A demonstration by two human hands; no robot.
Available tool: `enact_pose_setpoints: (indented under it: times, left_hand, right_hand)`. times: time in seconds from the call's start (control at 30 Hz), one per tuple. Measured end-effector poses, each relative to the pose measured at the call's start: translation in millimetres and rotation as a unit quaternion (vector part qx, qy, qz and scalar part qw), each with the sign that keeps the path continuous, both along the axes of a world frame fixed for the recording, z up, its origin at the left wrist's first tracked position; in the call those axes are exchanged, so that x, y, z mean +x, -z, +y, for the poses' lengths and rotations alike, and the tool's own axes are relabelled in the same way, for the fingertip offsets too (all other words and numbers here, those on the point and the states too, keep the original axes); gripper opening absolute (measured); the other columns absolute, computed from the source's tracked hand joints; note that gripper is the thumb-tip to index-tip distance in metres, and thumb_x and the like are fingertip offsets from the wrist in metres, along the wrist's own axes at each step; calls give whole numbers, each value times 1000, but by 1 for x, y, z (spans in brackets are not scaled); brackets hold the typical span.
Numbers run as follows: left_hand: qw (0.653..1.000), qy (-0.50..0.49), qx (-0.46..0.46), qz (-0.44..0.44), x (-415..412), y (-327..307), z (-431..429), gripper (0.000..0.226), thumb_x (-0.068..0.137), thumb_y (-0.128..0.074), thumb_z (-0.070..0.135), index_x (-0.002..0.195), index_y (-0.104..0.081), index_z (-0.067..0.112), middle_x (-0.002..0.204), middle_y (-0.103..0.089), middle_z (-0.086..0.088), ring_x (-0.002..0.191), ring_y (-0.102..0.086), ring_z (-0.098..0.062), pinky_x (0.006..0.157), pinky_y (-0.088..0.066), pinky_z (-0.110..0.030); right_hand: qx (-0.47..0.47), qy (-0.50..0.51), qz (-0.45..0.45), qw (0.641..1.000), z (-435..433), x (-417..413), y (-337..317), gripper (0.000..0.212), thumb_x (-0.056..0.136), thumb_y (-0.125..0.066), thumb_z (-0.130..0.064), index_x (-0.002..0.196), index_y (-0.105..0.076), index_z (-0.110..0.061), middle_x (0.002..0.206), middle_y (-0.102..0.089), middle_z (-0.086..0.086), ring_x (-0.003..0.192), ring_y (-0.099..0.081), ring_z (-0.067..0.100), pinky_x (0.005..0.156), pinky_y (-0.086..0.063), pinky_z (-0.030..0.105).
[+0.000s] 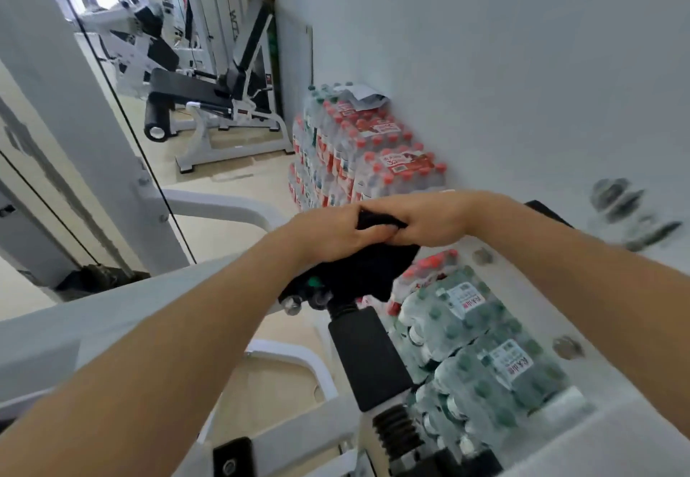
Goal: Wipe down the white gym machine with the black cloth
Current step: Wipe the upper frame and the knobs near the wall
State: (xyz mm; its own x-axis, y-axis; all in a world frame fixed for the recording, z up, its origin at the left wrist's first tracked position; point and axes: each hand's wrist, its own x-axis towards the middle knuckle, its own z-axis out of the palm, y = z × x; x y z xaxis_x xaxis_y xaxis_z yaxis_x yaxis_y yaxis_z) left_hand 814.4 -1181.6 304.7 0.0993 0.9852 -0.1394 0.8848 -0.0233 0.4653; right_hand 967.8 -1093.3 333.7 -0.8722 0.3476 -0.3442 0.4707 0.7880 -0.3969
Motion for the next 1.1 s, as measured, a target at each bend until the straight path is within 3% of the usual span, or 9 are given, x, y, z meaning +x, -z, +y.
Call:
enact_pose_setpoints:
  times: [0.13, 0.2, 0.3, 0.47, 0.63, 0.8, 0.9, 0.97, 1.1]
  left_hand:
    - [981, 21, 72, 179, 46, 8, 33, 74, 74, -70, 61, 128, -39, 20, 106, -58, 5, 88, -56, -18, 74, -49, -34]
    - [968, -30, 133, 212, 56, 19, 33, 76, 75, -67, 63, 127, -39, 17, 109, -58, 1, 89, -59, -20, 67, -47, -34]
    - [949, -84, 179, 246, 55, 31, 18, 69, 81, -64, 58, 129, -39, 15, 112, -56, -2, 95, -57, -21, 68, -41, -32]
    - [949, -97, 126, 271, 55, 17, 15, 49, 78, -68, 45, 108, -41, 17, 80, -46, 6, 70, -49, -15, 61, -38, -31]
    - [992, 8, -68, 108, 44, -6, 53, 38, 64, -80, 29, 93, -56, 19, 80, -64, 3, 71, -61, -17, 62, -50, -29]
    - [975, 18, -213, -54, 52, -18, 93, 27, 64, -86, 18, 89, -75, 17, 92, -74, -1, 87, -72, -24, 86, -58, -40]
    - [992, 7, -125, 0, 72, -14, 92, 34, 64, -83, 20, 95, -68, 20, 91, -69, 1, 84, -68, -22, 79, -57, -36]
    - [992, -18, 20, 126, 88, -1, 80, 49, 69, -79, 34, 109, -57, 20, 94, -64, 3, 84, -63, -20, 72, -54, -34]
    - [929, 23, 209, 304, 102, 27, 55, 82, 90, -57, 51, 150, -21, 7, 139, -45, -14, 124, -49, -30, 99, -44, -39]
  right_hand:
    - [265, 38, -76, 960, 18, 49, 19, 81, 92, -64, -29, 155, -15, -18, 157, -30, 1, 143, -29, 19, 118, -24, 42]
    - [351, 65, -33, 933, 11, 49, 32, 89, 81, -73, -44, 151, -25, -17, 152, -38, 2, 139, -36, 21, 117, -25, 42]
    - [384, 65, 38, 920, -4, 30, 42, 90, 69, -75, -59, 140, -41, -16, 137, -51, 2, 127, -49, 22, 115, -25, 45]
    - [429, 91, 123, 890, -18, 35, 74, 89, 72, -82, -38, 143, -41, -3, 140, -51, 14, 134, -46, 32, 115, -31, 47]
    - [334, 47, 25, 941, 20, 42, 35, 90, 64, -83, -55, 136, -45, -16, 130, -56, 2, 120, -54, 24, 102, -42, 37]
    - [139, 102, -31, 985, 47, 41, 10, 70, 52, -89, -50, 112, -58, -31, 101, -66, -12, 88, -65, 12, 79, -57, 35]
    - [174, 156, 3, 972, 39, 55, 20, 83, 57, -88, -46, 126, -48, -24, 113, -58, -4, 90, -63, 17, 70, -56, 36]
    - [255, 173, -23, 951, 27, 66, 31, 92, 76, -79, -34, 147, -25, -12, 135, -45, 8, 101, -60, 27, 69, -49, 38]
    - [348, 167, -4, 922, -8, 92, 29, 74, 98, -51, -15, 155, -6, -2, 157, -29, 16, 134, -44, 28, 104, -40, 33]
